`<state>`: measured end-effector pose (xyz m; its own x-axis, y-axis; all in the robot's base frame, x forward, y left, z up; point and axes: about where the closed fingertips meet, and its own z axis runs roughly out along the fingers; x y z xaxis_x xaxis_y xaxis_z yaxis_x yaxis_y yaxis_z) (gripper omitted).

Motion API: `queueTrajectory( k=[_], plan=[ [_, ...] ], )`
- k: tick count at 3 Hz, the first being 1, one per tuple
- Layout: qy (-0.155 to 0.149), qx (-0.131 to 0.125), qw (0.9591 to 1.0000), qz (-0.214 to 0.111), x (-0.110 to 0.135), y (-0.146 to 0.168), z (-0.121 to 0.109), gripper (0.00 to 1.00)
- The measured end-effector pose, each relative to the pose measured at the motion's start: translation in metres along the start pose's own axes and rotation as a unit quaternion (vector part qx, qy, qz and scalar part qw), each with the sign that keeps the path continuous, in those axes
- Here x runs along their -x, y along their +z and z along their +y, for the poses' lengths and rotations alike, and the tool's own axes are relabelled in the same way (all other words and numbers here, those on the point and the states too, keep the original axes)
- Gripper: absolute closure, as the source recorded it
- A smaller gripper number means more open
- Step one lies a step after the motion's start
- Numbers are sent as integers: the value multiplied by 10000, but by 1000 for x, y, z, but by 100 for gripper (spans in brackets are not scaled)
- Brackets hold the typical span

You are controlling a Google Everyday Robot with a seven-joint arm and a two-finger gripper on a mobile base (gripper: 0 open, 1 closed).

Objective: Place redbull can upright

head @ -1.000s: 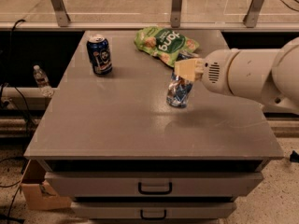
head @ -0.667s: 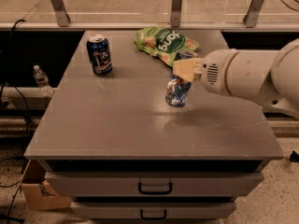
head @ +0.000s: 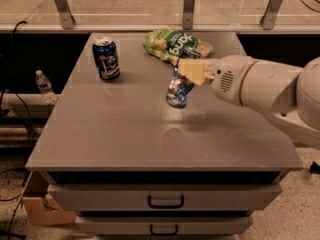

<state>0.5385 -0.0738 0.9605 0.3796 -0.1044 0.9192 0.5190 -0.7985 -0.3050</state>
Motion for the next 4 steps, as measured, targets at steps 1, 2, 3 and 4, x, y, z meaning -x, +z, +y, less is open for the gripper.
queueTrajectory(
  k=[1,2,3,4],
  plan=[
    [-264,17,9996,26,0,-5,-7,100],
    [-245,19,9997,19,0,-4,-7,100],
    [-446,-63,9989,128,-2,-3,-11,100],
    [-922,-160,9952,288,1,-1,-15,100]
  ],
)
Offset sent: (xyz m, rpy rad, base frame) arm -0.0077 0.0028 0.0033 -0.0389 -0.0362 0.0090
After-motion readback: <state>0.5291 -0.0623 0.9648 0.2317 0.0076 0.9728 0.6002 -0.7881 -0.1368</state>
